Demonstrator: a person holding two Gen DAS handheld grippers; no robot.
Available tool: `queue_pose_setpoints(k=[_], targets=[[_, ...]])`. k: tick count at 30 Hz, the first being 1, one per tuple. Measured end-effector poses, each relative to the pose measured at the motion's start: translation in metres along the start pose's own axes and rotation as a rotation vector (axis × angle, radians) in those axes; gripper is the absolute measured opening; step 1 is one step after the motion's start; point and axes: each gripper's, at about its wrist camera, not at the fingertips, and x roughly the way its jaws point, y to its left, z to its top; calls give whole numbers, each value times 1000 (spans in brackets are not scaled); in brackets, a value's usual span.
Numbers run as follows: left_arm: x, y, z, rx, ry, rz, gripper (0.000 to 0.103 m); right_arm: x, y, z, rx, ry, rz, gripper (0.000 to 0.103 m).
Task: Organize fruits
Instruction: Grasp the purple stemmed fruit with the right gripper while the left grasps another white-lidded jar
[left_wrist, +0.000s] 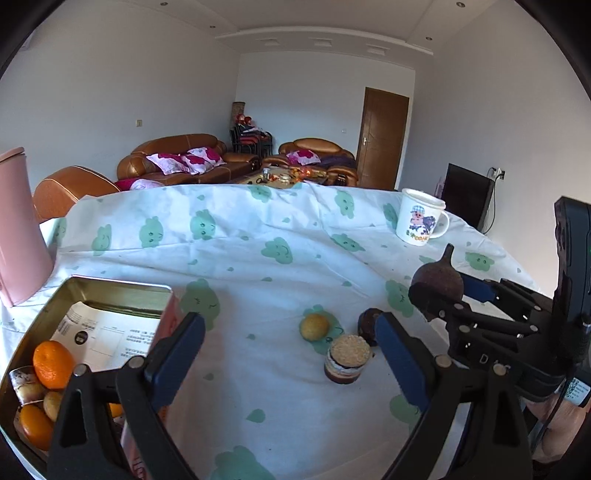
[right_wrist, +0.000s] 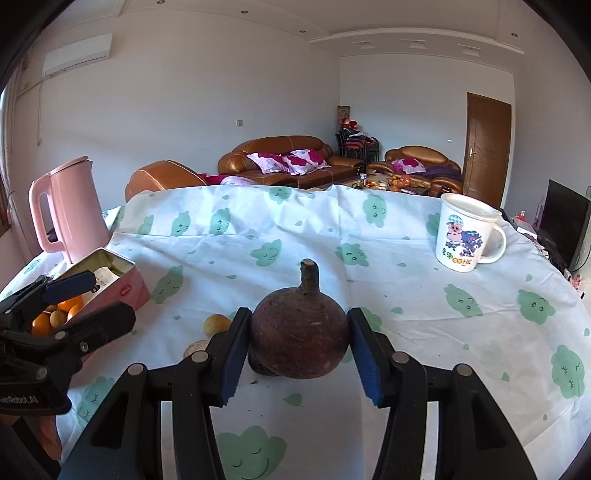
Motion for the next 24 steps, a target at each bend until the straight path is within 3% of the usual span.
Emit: queue_pose_setpoints(k=[3, 7, 13, 15, 16, 17, 24], targets=[[16, -14, 0, 32, 51, -13, 89, 0, -7, 0, 23, -3, 2, 54], [31, -25, -3, 45, 121, -56, 68, -1, -9, -1, 33, -6, 1, 54], [42, -33, -7, 81, 192, -68, 66, 0, -18, -2, 85, 1, 21, 54], [50, -35, -8, 91, 237, -71, 54, 1, -17, -2, 79, 3, 19, 54], [53, -36, -9, 94, 255, -76, 41, 0, -16, -2, 75, 1, 18, 54], [55, -37, -10, 99, 266, -82, 37, 0, -16, -2, 73, 0, 17, 54], [39, -42, -9, 121, 195, -67, 37, -2, -20, -2, 94, -12, 49, 54]])
